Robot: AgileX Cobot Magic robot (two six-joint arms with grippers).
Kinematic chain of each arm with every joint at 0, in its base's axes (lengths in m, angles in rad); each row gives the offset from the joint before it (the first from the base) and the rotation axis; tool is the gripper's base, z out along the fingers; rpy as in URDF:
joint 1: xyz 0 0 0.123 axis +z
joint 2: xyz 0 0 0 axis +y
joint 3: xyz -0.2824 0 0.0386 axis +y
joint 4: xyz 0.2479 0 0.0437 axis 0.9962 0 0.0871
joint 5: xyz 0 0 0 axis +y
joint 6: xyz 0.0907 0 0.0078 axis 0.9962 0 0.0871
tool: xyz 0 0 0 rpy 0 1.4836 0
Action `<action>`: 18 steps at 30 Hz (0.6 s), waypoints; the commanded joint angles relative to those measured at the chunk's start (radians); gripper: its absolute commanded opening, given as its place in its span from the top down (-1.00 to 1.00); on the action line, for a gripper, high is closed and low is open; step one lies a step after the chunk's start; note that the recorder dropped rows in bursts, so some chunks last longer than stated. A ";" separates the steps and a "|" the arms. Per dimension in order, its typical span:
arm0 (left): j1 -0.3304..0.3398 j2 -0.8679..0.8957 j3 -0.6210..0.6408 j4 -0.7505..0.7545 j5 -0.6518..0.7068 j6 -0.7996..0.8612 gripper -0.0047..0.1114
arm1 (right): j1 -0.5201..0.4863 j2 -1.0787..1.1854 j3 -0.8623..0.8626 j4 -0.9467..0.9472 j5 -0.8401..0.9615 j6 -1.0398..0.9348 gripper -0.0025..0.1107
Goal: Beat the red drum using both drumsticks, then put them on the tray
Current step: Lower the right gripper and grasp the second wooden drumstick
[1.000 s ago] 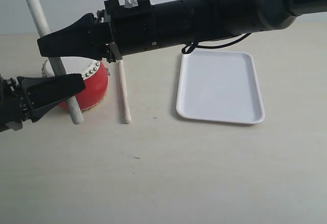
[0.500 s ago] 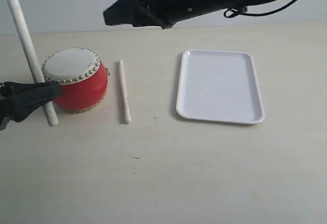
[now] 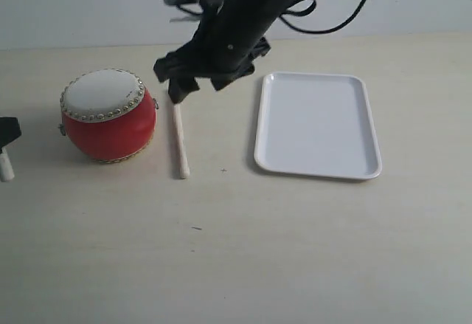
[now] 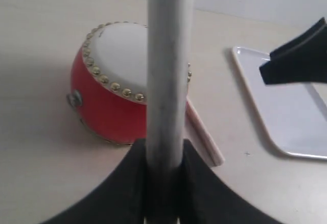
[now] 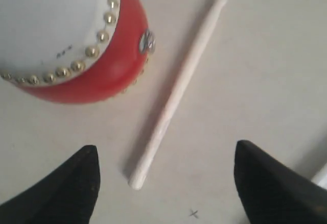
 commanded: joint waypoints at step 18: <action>0.004 -0.191 -0.006 0.259 0.060 -0.254 0.92 | 0.115 0.277 -0.264 -0.238 0.215 0.342 -0.10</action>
